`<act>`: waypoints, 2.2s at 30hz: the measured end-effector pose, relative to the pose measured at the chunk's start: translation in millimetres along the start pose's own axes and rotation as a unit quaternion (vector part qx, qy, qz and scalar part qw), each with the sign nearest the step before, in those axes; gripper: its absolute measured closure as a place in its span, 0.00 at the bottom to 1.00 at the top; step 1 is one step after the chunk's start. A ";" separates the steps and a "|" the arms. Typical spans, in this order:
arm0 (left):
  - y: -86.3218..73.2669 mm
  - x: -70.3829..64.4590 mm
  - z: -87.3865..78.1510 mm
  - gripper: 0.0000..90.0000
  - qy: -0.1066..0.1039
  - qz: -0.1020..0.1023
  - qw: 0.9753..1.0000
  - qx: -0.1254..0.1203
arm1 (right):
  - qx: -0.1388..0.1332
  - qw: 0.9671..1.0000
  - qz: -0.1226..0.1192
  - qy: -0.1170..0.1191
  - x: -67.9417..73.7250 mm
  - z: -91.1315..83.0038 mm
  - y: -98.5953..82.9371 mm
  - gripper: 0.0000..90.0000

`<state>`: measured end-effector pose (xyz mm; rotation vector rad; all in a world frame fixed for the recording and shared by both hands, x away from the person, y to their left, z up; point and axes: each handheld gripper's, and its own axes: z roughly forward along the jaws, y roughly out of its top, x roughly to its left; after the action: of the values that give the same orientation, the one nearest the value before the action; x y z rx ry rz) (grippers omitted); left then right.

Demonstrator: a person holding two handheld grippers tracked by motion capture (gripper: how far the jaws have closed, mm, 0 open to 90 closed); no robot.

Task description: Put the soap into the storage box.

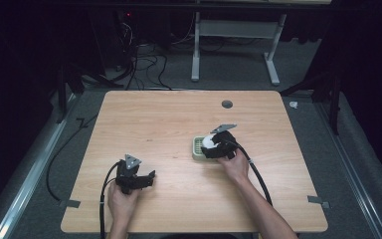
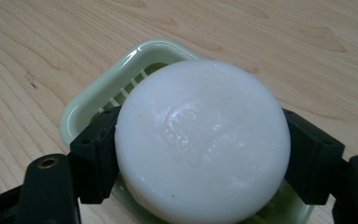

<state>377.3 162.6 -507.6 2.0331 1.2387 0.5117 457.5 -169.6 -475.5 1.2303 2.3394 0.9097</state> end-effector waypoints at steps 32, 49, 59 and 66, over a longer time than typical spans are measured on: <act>0.0 0.1 0.0 0.20 0.000 0.001 1.000 0.000 | -0.022 1.000 0.014 0.009 -7.5 -10.3 0.6 0.22; 0.0 0.1 0.0 0.20 0.000 0.000 1.000 0.000 | -0.045 0.999 0.027 0.007 -14.7 -28.2 -3.1 0.22; 0.0 0.2 0.0 0.20 0.000 0.000 1.000 0.000 | -0.057 0.998 0.035 0.011 -20.7 -38.0 -7.3 0.22; 0.0 0.2 0.0 0.20 0.000 0.001 1.000 0.000 | -0.064 0.997 0.040 0.009 -25.1 -46.3 -10.9 0.23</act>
<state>377.4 162.7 -507.6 2.0338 1.2374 0.5124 439.0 -212.5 -448.6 1.2773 2.2203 1.0828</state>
